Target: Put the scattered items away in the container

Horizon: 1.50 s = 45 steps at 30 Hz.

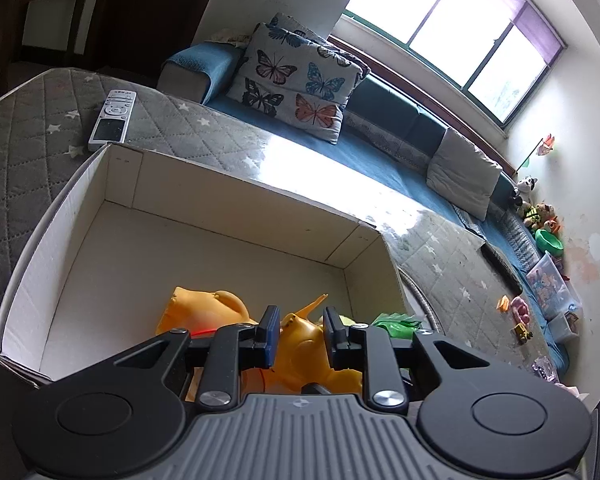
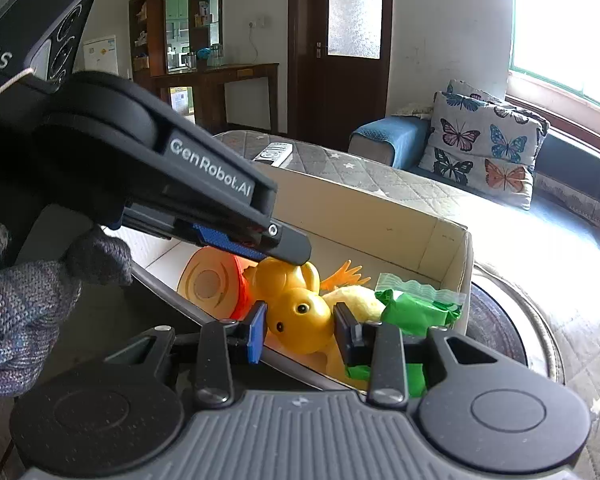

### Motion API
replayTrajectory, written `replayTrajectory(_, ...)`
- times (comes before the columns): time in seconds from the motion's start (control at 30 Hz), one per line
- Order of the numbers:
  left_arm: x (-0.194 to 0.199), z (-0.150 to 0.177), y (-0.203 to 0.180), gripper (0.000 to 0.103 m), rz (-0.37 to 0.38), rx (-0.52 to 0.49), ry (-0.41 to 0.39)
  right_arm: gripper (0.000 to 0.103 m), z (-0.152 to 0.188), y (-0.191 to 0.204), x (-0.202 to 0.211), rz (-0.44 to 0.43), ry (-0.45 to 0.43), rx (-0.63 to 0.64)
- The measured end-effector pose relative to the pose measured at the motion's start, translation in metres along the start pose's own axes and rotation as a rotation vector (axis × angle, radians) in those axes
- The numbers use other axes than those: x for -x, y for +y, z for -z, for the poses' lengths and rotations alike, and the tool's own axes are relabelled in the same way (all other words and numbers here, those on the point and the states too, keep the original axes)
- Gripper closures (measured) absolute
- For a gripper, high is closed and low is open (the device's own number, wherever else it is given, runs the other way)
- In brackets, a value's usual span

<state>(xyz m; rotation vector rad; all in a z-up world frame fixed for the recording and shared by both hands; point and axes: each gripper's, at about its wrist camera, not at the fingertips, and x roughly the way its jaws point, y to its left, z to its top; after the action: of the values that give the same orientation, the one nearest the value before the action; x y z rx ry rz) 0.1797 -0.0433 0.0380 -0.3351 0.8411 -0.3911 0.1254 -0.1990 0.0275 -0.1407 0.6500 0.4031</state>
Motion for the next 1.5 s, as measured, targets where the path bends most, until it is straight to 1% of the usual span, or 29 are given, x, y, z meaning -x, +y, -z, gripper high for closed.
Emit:
replayTrajectory(0.37, 0.010, 0.001, -0.002, 0.078, 0.005, -0.003, -0.015, 0.067, 0.002, 0.003, 0.003, 0.006, -0.007, 0.002)
replayTrajectory(0.67, 0.025, 0.009, -0.003, 0.078, 0.002, -0.017, -0.028, 0.066, 0.004, 0.009, 0.016, 0.010, -0.022, 0.015)
replayTrajectory(0.73, 0.029, 0.011, -0.004, 0.078, 0.000, -0.022, -0.032, 0.058, 0.006, 0.010, 0.020, 0.013, -0.026, 0.018)
replayTrajectory(0.87, 0.039, 0.019, -0.005, 0.077, -0.008, -0.032, -0.041, 0.057, 0.010, 0.013, 0.027, 0.016, -0.035, 0.019)
replayTrajectory(0.93, 0.044, 0.023, -0.006, 0.077, -0.013, -0.037, -0.046, 0.053, 0.012, 0.014, 0.031, 0.018, -0.038, 0.017)
replayTrajectory(1.07, 0.052, 0.034, -0.008, 0.077, -0.023, -0.041, -0.045, 0.051, 0.018, 0.016, 0.037, 0.019, -0.040, 0.009)
replayTrajectory(1.1, 0.053, 0.037, -0.008, 0.077, -0.025, -0.042, -0.044, 0.048, 0.019, 0.017, 0.039, 0.018, -0.040, 0.005)
replayTrajectory(1.2, 0.058, 0.045, -0.008, 0.077, -0.033, -0.044, -0.041, 0.045, 0.024, 0.020, 0.043, 0.019, -0.039, 0.001)
replayTrajectory(1.23, 0.059, 0.048, -0.009, 0.077, -0.038, -0.047, -0.042, 0.041, 0.025, 0.021, 0.044, 0.020, -0.039, 0.001)
replayTrajectory(1.3, 0.063, 0.053, -0.009, 0.077, -0.050, -0.051, -0.047, 0.037, 0.028, 0.023, 0.047, 0.023, -0.040, 0.000)
replayTrajectory(1.37, 0.067, 0.057, -0.010, 0.077, -0.062, -0.055, -0.053, 0.036, 0.031, 0.024, 0.050, 0.022, -0.043, -0.004)
replayTrajectory(1.4, 0.068, 0.059, -0.010, 0.077, -0.064, -0.054, -0.054, 0.034, 0.032, 0.025, 0.052, 0.022, -0.043, -0.008)
replayTrajectory(1.5, 0.072, 0.066, -0.010, 0.077, -0.069, -0.052, -0.051, 0.032, 0.035, 0.027, 0.056, 0.020, -0.044, -0.014)
